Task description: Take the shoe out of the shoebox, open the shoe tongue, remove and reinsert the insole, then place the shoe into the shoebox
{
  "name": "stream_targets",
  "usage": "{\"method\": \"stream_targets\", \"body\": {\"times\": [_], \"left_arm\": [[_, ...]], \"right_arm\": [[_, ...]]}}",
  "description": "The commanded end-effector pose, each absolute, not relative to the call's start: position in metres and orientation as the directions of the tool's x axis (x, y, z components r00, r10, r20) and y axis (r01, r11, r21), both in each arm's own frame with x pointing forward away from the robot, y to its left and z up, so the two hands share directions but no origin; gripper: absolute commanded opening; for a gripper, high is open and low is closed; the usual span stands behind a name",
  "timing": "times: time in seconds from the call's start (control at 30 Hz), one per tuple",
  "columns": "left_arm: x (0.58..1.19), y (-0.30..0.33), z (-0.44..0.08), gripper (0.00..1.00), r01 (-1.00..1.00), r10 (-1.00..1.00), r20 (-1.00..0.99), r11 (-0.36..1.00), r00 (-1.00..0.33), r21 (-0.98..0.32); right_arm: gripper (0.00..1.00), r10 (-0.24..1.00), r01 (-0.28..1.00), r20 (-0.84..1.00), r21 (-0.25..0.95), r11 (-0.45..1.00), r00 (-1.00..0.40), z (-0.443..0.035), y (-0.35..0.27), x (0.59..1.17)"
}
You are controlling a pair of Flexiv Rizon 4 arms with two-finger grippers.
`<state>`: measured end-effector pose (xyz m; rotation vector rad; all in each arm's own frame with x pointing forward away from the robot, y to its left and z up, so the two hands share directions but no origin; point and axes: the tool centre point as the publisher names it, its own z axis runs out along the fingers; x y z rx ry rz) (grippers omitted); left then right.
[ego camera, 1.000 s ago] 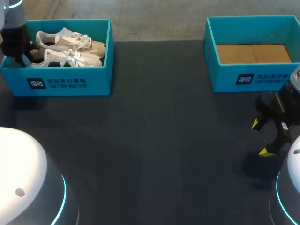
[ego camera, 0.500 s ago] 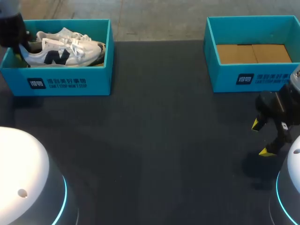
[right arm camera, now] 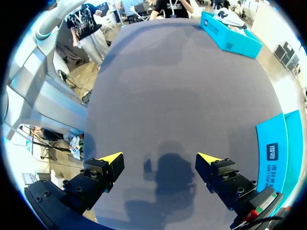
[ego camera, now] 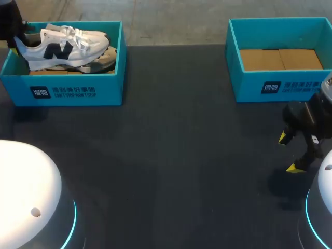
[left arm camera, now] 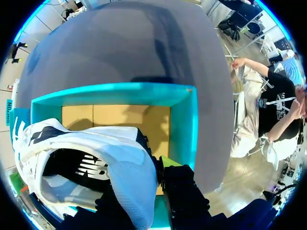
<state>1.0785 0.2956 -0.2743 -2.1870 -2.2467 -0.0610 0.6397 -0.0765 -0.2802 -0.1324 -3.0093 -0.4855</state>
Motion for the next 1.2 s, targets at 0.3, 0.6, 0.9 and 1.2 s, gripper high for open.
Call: {"method": "stream_targets", "body": {"times": [0.3, 0.6, 0.9, 1.2], "left_arm": [[1.033, 0.284, -0.230, 0.00, 0.993, 0.999, 0.049, 0.011, -0.017, 0.118], [0.998, 0.271, -0.216, 0.00, 0.992, 0.999, 0.047, -0.012, 0.006, 0.124], [0.963, 0.264, -0.189, 0.00, 0.988, 0.999, 0.035, -0.018, 0.013, 0.151], [0.915, 0.247, -0.180, 0.00, 0.989, 0.999, 0.041, -0.033, 0.027, 0.147]], "right_arm": [[1.00, 0.073, 0.101, 0.101, 0.307, 0.946, -0.992, -0.281, -0.076, 0.639], [1.00, 0.073, 0.101, 0.101, 0.307, 0.946, -0.992, -0.281, -0.076, 0.639], [1.00, 0.073, 0.101, 0.101, 0.307, 0.946, -0.992, -0.281, -0.076, 0.639], [1.00, 0.073, 0.101, 0.101, 0.307, 0.946, -0.992, -0.281, -0.076, 0.639]]}}
